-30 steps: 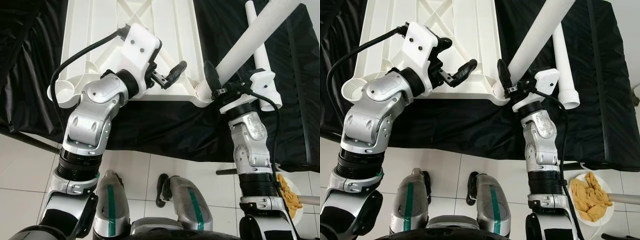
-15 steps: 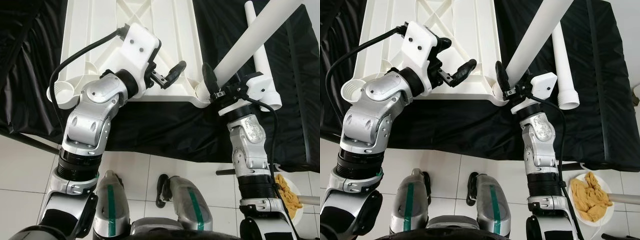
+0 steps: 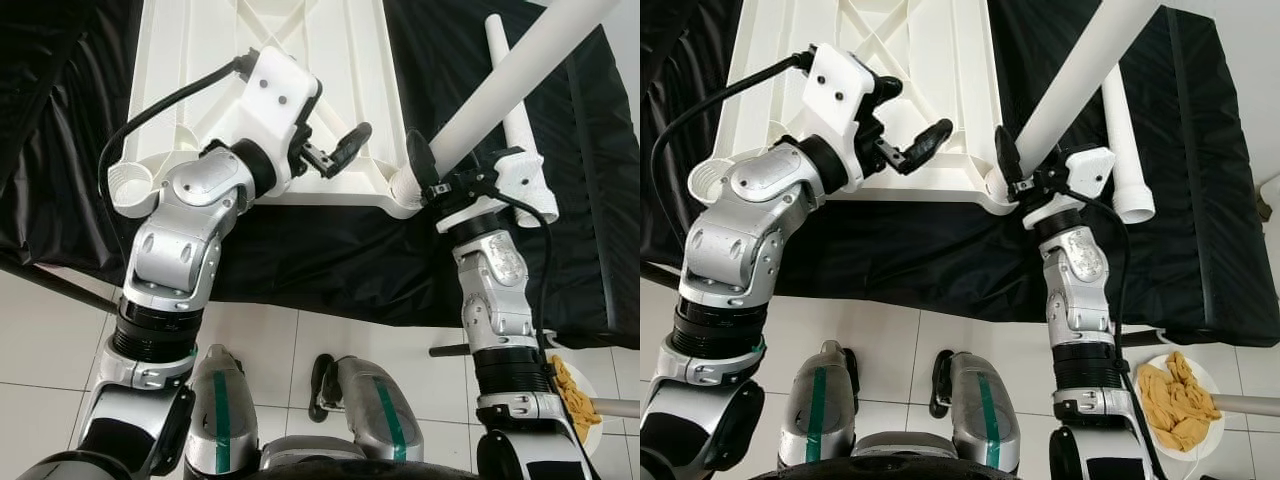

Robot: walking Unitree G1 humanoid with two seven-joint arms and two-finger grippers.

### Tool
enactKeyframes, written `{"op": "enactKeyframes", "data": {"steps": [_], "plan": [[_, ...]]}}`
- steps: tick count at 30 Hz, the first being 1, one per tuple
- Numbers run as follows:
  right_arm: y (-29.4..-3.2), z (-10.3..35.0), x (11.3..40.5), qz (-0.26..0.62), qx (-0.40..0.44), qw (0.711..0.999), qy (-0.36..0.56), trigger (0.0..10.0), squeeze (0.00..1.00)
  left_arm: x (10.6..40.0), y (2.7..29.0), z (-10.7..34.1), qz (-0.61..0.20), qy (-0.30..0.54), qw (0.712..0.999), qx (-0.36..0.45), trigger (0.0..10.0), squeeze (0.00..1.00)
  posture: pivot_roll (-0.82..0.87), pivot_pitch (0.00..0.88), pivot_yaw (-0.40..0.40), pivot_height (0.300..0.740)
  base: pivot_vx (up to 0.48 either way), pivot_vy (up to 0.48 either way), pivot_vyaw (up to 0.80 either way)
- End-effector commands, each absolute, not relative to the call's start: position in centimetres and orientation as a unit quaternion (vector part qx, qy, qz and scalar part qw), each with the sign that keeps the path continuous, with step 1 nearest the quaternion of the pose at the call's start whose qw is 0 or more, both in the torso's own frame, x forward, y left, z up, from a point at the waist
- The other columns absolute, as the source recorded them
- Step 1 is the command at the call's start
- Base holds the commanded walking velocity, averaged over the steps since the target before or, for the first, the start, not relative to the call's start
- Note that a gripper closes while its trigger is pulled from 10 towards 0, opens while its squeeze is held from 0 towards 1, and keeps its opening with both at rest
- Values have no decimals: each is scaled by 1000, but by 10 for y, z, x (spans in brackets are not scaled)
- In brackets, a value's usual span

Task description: Building children table

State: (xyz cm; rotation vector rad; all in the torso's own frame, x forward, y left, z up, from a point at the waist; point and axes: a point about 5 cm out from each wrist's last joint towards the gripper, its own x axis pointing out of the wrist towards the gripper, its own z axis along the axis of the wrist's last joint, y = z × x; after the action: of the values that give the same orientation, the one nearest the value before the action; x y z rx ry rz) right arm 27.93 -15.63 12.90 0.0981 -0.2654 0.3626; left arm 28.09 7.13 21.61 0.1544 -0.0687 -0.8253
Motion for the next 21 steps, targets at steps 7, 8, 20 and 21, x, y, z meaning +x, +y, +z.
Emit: {"op": "enactKeyframes", "data": {"steps": [7,8,20,21], "plan": [[-155,91,277,194,72,978,5,10000,0,280,71,216,-379,-32,921,80,10000,0,133,122,-75,740,0,0,0],[-155,91,277,194,72,978,5,10000,0,280,71,216,-379,-32,921,80,10000,0,133,122,-75,740,0,0,0],[-154,157,303,270,100,956,-59,10000,0,284,70,216,-393,-33,915,88,10000,1000,136,90,-99,740,0,0,0],[-154,161,304,276,101,954,-62,10000,0,286,71,216,-390,-33,915,92,10000,1000,136,90,-99,740,0,0,0]]}}
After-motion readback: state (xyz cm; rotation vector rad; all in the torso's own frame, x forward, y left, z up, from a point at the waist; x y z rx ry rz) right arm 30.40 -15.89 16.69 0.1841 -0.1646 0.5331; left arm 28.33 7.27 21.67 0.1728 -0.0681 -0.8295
